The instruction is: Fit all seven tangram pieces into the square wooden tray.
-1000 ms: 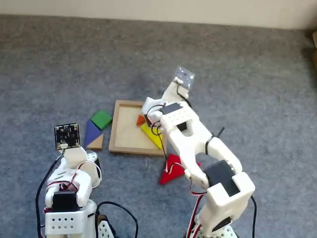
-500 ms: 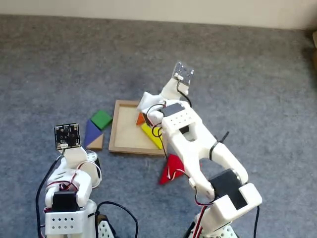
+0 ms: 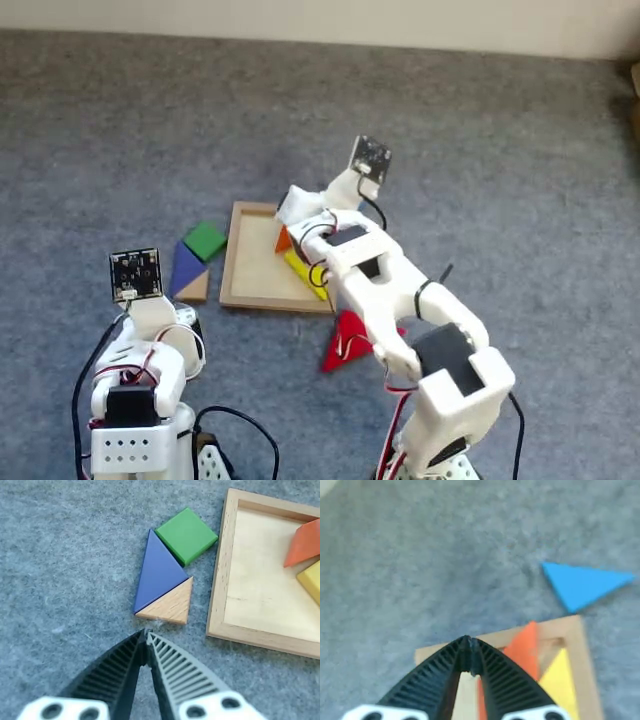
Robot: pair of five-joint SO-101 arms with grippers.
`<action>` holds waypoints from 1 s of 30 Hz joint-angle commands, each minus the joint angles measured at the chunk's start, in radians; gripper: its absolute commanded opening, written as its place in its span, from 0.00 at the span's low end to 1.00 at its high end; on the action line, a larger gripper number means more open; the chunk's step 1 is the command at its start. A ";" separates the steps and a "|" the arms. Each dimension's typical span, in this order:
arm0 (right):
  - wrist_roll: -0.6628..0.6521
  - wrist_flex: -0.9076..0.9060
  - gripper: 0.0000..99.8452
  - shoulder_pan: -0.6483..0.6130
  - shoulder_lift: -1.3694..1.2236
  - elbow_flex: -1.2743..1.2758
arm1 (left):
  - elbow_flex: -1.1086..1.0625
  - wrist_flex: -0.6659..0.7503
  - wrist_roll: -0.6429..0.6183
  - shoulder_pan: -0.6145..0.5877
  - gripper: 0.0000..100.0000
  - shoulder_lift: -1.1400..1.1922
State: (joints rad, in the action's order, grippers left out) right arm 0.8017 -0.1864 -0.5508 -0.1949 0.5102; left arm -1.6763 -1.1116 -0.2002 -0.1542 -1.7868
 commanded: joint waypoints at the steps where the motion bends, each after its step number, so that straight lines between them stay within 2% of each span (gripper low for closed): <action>1: -0.017 0.031 0.01 0.045 -0.001 -0.010 | -0.021 -0.003 0.006 -0.015 0.00 -0.002; 4: -0.017 0.018 0.01 0.061 -0.005 -0.004 | -0.021 -0.003 0.006 -0.015 0.00 -0.002; 9: -0.017 -0.127 0.01 0.070 -0.004 -0.012 | -0.021 -0.003 0.006 -0.015 0.00 -0.002; 14: -0.018 -0.133 0.01 0.071 -0.004 -0.012 | -0.021 -0.003 0.006 -0.015 0.00 -0.002; 18: -0.106 -0.133 0.01 0.071 -0.002 -0.012 | -0.021 -0.003 0.006 -0.015 0.00 -0.002; 21: -0.117 -0.133 0.01 0.071 0.012 -0.012 | -0.021 -0.003 0.006 -0.015 0.00 -0.002; 30: -0.117 -0.127 0.01 0.071 0.205 0.033 | -0.021 -0.003 0.006 -0.015 0.00 -0.002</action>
State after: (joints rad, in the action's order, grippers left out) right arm 0.7004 -0.3107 -0.4941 -0.0921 0.5148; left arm -1.6763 -1.1116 -0.2002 -0.1542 -1.7868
